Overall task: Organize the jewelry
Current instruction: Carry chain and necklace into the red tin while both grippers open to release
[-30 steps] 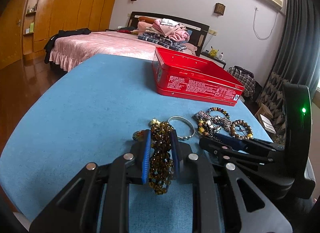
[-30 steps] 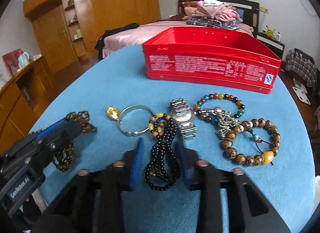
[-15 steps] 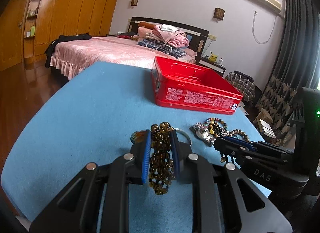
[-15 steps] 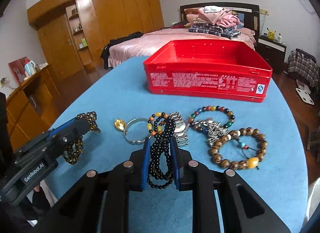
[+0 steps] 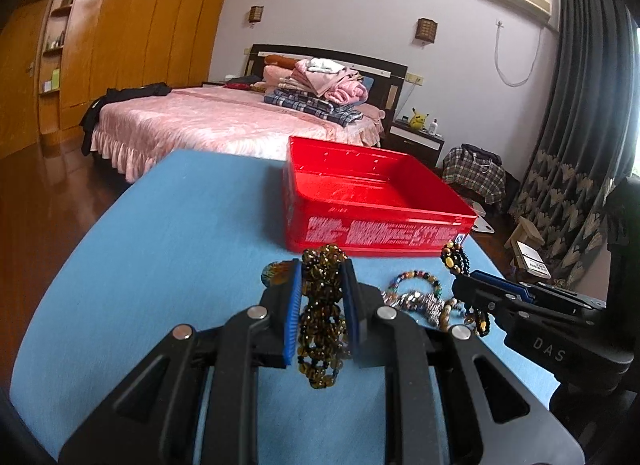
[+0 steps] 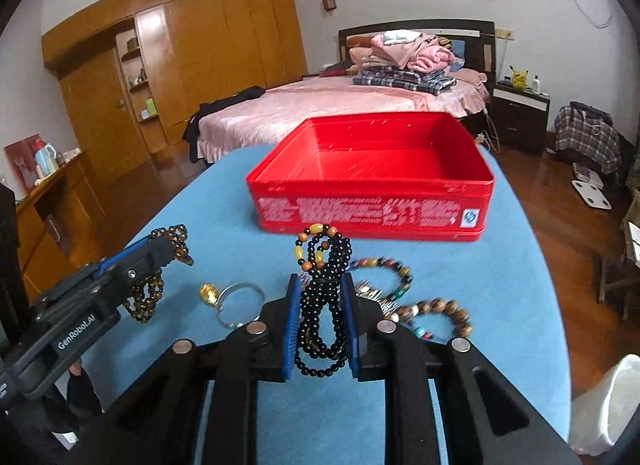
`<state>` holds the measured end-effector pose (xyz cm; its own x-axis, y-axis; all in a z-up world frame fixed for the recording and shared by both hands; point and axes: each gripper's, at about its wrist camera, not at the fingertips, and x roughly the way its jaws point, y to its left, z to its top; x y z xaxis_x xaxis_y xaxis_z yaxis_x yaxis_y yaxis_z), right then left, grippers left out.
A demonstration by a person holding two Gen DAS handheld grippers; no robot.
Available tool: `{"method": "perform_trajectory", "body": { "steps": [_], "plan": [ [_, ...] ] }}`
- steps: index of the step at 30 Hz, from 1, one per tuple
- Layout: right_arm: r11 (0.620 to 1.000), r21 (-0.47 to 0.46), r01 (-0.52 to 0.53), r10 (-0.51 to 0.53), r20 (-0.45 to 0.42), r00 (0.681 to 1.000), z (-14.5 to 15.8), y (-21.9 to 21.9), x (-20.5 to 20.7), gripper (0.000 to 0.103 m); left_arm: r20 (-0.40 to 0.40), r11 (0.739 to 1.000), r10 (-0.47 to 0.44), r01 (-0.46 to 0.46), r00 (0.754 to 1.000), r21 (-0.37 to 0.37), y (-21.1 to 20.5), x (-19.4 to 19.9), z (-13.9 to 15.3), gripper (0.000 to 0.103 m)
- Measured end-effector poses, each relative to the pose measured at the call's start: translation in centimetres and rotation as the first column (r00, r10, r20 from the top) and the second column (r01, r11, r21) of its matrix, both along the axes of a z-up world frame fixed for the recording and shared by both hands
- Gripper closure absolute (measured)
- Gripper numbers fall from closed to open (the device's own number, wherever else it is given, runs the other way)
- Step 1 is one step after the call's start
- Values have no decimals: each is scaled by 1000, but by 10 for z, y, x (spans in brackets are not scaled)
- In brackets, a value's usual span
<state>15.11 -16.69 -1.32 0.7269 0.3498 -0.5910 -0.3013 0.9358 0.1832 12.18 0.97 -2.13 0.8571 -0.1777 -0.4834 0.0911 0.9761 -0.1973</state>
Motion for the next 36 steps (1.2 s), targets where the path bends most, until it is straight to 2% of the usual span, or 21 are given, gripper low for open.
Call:
{"method": "perform_trajectory", "body": {
  "steps": [10, 20, 26, 31, 33, 34, 36],
  "plan": [
    [999, 4, 46, -46, 52, 998, 26, -19, 33, 83, 47, 999, -39, 38, 998, 7, -20, 37, 22, 85],
    [997, 4, 83, -83, 117, 990, 55, -37, 94, 83, 145, 998, -68, 67, 987, 13, -40, 102, 59, 85],
    [995, -11, 100, -98, 121, 988, 55, -42, 132, 83, 138, 998, -66, 62, 988, 34, -47, 140, 58, 85],
    [994, -19, 112, -110, 95, 989, 44, -44, 156, 82, 85, 996, -70, 65, 994, 57, -49, 166, 43, 84],
    [993, -28, 112, -110, 86, 990, 39, -43, 166, 74, 60, 996, -65, 61, 996, 61, -50, 176, 37, 78],
    [993, -37, 115, -111, 84, 990, 39, -42, 169, 66, 56, 996, -59, 55, 997, 67, -48, 179, 36, 73],
    [992, -55, 114, -109, 82, 991, 36, -41, 172, 64, 59, 996, -53, 48, 997, 77, -48, 183, 36, 62]
  ]
}}
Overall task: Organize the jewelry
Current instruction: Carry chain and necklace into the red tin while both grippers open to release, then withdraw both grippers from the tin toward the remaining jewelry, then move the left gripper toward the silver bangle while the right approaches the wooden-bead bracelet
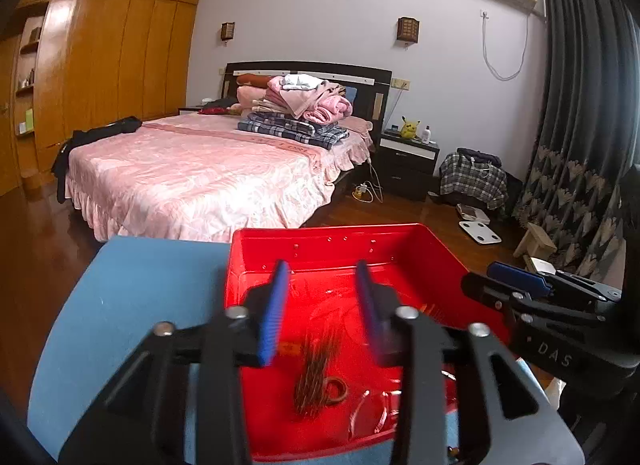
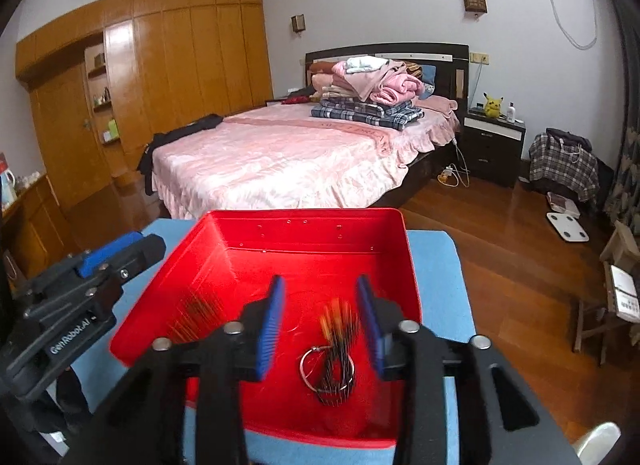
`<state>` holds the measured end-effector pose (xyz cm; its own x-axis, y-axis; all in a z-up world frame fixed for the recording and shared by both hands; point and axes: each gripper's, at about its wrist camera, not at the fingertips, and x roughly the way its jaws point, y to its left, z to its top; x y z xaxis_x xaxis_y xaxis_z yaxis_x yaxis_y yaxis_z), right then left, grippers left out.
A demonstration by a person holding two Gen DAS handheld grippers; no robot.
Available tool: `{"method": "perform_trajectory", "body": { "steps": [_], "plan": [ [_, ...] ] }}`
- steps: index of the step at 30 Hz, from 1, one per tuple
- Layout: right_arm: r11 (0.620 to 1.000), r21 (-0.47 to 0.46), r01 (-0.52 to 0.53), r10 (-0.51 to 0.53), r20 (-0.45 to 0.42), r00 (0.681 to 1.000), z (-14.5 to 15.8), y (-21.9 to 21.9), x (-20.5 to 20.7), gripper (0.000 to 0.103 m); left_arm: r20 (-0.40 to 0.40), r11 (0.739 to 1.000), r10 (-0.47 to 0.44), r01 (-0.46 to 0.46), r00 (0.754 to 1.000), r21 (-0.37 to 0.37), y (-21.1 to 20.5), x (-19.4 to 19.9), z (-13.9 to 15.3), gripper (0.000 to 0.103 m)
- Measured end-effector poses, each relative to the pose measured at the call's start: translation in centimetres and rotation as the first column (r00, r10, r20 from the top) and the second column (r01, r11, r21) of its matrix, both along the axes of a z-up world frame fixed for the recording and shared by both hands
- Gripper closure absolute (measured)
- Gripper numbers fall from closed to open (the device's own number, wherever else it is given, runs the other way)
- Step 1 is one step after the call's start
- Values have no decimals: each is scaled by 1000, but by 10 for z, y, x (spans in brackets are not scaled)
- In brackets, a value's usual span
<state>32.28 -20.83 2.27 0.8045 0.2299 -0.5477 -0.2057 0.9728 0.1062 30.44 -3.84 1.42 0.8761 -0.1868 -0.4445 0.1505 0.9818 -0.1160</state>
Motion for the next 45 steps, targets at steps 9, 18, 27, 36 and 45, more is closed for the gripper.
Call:
{"method": "perform_trajectory", "body": {
  "steps": [9, 18, 27, 36, 45],
  "plan": [
    [999, 22, 38, -39, 52, 998, 7, -19, -35, 11, 39, 1000, 21, -22, 999, 10, 19, -32, 13, 17],
    [994, 76, 84, -87, 42, 995, -6, -32, -106, 6, 3, 998, 64, -64, 998, 18, 50, -103, 5, 13],
    [991, 77, 111, -110, -18, 994, -39, -30, -163, 6, -98, 994, 110, -108, 989, 22, 65, -154, -31, 13],
    [990, 13, 138, -136, -105, 985, -71, -28, -178, 7, -132, 992, 123, -118, 984, 45, 53, -182, -59, 13],
    [987, 36, 155, -146, -171, 974, -84, -34, -168, 27, -134, 993, 108, -100, 985, 66, 37, -190, -67, 13]
  ]
}}
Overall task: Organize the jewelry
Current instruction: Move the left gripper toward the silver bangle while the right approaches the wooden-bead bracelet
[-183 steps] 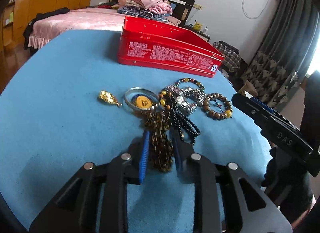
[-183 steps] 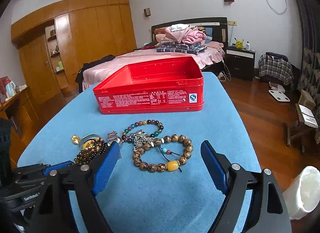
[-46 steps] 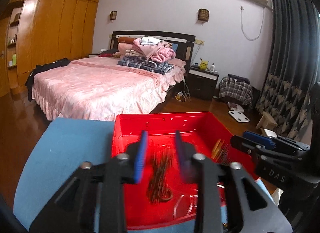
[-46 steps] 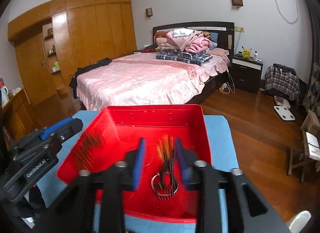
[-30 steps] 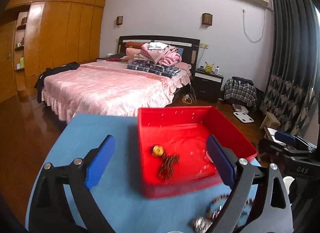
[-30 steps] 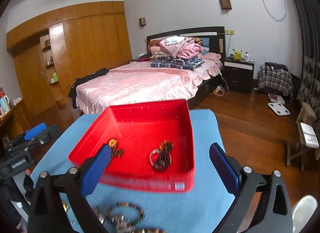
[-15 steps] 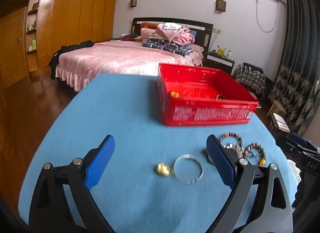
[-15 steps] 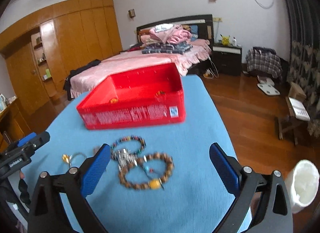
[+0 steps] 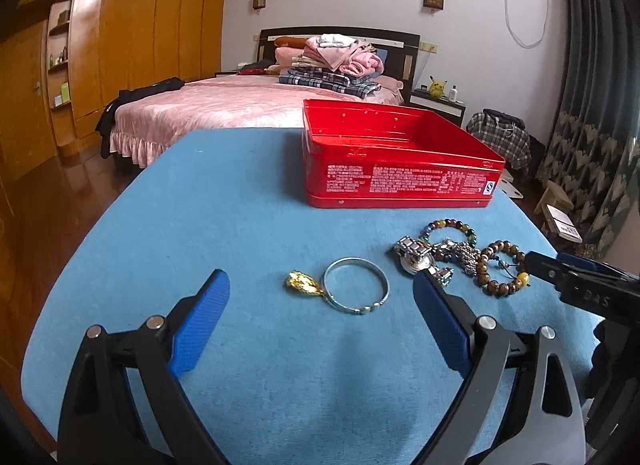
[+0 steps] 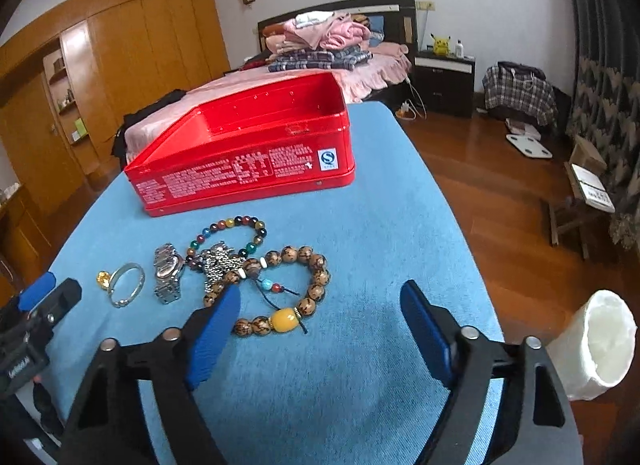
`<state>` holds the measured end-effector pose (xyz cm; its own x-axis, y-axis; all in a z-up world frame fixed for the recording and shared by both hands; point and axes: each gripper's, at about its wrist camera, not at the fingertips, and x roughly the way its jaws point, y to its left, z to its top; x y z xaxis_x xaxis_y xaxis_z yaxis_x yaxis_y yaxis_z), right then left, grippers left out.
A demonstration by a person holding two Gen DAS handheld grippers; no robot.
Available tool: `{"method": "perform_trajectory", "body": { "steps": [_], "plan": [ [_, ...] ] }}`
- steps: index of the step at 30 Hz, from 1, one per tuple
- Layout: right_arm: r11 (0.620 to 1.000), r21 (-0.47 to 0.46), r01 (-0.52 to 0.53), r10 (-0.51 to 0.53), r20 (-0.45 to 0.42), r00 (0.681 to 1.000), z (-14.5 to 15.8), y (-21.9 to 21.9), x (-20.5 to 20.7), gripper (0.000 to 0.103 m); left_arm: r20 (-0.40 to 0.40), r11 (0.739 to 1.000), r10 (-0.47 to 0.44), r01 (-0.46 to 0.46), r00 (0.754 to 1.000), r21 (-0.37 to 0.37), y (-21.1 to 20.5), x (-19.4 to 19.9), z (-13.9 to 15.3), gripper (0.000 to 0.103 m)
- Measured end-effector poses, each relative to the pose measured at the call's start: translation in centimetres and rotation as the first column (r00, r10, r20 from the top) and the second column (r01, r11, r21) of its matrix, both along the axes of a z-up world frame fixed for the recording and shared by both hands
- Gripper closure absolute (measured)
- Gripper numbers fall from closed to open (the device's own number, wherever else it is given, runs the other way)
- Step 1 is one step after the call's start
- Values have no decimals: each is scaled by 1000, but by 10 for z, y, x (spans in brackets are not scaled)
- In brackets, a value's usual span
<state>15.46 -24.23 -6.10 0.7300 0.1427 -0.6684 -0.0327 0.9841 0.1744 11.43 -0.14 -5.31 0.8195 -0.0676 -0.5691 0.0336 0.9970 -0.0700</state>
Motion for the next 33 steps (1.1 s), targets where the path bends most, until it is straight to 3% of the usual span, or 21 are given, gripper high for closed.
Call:
{"method": "perform_trajectory", "body": {
  "steps": [3, 5, 9, 12, 19, 22, 25, 33],
  "plan": [
    [1000, 10, -4, 5, -30, 1000, -3, 1, 9, 44, 1, 1000, -8, 8, 1000, -7, -4, 1, -1, 15],
    [1000, 5, 0, 1, -61, 998, -6, 2, 16, 53, -5, 1000, -22, 22, 1000, -12, -7, 3, -1, 26],
    [1000, -23, 2, -3, -70, 998, -8, 6, 20, 55, -24, 998, -49, 48, 998, -34, -14, 11, -3, 37],
    [999, -37, 0, -2, -68, 998, -9, 8, 18, 55, -46, 997, -68, 67, 997, -32, -23, 17, -7, 39],
    [1000, 14, -11, 11, -52, 999, -8, 1, 14, 56, -110, 997, -69, 65, 991, -37, -34, 36, -16, 51],
    [1000, 27, -14, 15, -44, 999, -8, -1, 13, 56, -83, 998, -51, 46, 995, -50, -31, 34, -13, 49],
    [1000, 18, -22, 23, -39, 999, -7, 0, 12, 56, -80, 999, -29, 25, 996, -45, -25, 37, -12, 39],
    [999, 19, -31, 32, -36, 999, -6, 2, 11, 56, -178, 996, -36, 21, 983, -83, -15, 62, -20, 24]
  ]
}}
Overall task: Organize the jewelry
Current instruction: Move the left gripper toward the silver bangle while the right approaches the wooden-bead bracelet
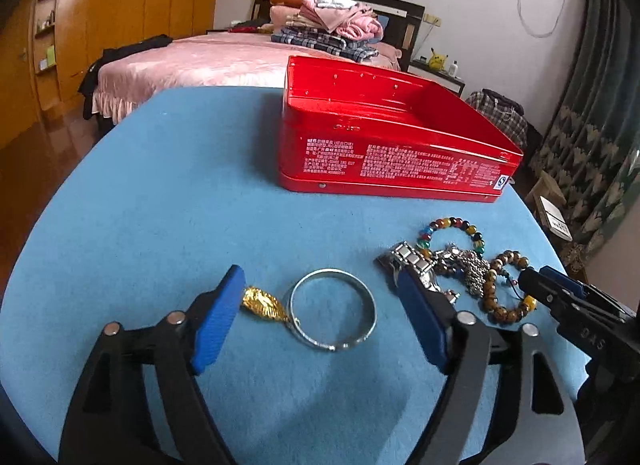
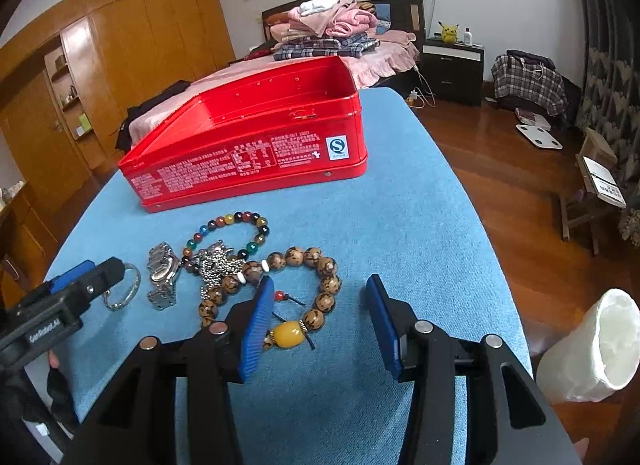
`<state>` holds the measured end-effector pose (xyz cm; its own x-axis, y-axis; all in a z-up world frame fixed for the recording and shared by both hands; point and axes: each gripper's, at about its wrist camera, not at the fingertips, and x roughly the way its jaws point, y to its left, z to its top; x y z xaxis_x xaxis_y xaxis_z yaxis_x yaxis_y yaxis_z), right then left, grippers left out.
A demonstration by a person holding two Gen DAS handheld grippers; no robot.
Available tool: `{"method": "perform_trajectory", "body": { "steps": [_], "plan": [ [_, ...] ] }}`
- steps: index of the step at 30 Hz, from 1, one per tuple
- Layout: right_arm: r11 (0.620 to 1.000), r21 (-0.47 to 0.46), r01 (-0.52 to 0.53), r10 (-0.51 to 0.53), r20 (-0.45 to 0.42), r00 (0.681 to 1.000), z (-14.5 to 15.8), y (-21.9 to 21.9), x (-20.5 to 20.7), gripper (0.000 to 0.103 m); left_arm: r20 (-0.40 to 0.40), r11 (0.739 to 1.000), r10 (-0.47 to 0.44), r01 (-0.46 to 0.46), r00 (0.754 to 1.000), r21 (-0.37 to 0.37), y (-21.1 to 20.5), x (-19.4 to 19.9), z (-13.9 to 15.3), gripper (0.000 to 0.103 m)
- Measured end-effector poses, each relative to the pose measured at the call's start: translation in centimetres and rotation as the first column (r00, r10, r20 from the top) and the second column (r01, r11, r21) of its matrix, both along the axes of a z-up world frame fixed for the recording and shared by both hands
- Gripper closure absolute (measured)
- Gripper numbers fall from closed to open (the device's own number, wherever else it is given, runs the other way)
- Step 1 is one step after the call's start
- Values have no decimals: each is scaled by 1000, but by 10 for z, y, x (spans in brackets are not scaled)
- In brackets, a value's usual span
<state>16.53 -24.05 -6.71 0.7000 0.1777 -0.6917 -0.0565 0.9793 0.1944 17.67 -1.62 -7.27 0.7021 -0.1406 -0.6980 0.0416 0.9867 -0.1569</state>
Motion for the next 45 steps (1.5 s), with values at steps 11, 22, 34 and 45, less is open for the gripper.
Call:
{"method": "perform_trajectory", "body": {
  "steps": [11, 22, 34, 45],
  "plan": [
    [1000, 3, 2, -2, -2, 1000, 0, -3, 0, 56, -43, 1000, -16, 17, 999, 4, 12, -15, -6, 29],
    [1000, 9, -1, 1, -1, 1000, -1, -2, -2, 56, -59, 999, -20, 22, 998, 43, -9, -2, -7, 26],
    [1000, 27, -5, 5, 1, 1000, 0, -6, -3, 55, -66, 988, 77, -68, 995, 137, 20, -10, -5, 26],
    [1000, 18, -3, 3, 2, 1000, 0, -3, -4, 55, -43, 998, 17, -20, 999, -66, 11, -30, -2, 44]
  ]
}}
